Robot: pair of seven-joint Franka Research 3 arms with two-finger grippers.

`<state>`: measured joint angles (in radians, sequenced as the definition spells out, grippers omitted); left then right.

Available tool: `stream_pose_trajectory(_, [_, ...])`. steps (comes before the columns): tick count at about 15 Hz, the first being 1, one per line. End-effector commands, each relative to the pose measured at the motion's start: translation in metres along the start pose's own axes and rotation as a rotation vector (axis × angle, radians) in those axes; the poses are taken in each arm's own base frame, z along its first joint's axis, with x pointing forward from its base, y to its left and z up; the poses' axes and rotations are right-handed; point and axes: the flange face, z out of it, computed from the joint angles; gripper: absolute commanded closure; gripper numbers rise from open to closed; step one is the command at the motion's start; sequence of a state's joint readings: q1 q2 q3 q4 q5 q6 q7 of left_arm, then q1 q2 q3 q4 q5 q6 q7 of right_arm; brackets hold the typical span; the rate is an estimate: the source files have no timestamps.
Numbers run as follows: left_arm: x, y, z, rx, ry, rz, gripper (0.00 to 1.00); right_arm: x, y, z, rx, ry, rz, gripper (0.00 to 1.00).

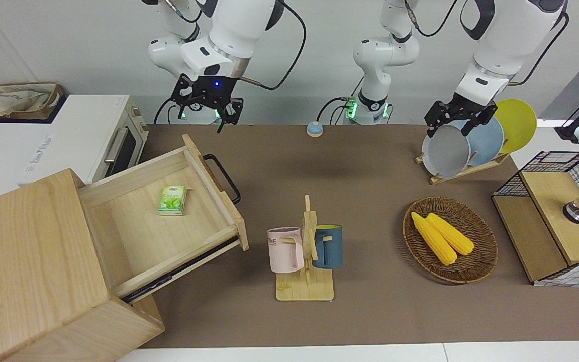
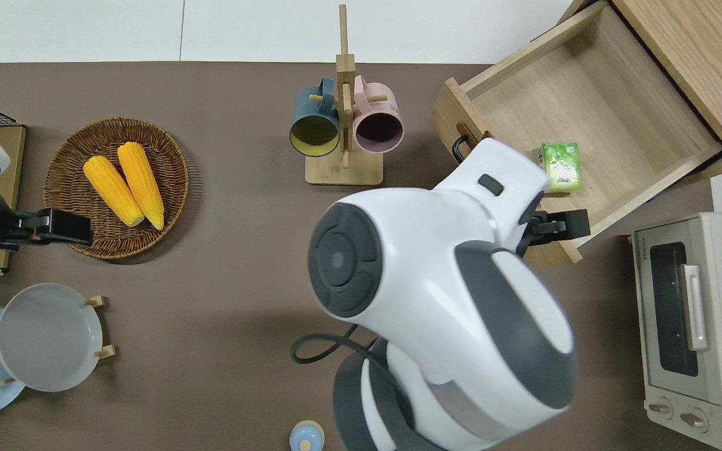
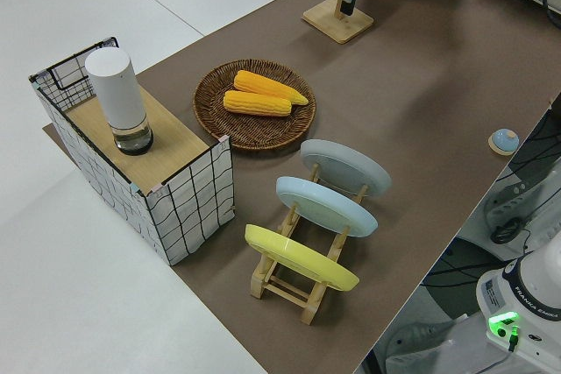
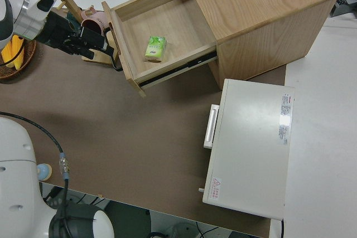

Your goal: Slide drawer open with right arm

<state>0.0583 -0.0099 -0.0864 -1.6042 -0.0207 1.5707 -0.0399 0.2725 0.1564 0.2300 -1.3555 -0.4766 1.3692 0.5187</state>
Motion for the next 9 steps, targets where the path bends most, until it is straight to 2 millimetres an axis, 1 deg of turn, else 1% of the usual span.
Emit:
stream_pose_trajectory(1, [-0.005, -0.001, -0.003, 0.011, -0.007, 0.007, 0.00, 0.007, 0.035, 0.001, 0.161, -0.023, 0.039, 0.015])
stream_pose_trajectory(5, [-0.004, -0.001, -0.002, 0.013, -0.007, 0.009, 0.00, 0.017, 0.078, 0.019, 0.249, -0.053, -0.020, 0.015])
stream_pose_trajectory(7, [-0.005, -0.001, -0.003, 0.013, -0.005, 0.007, 0.00, 0.022, 0.098, 0.029, 0.293, -0.072, 0.000, 0.015])
stream_pose_trajectory(9, [-0.005, -0.001, -0.002, 0.013, -0.008, 0.007, 0.00, 0.025, 0.117, 0.044, 0.347, -0.079, 0.021, 0.015])
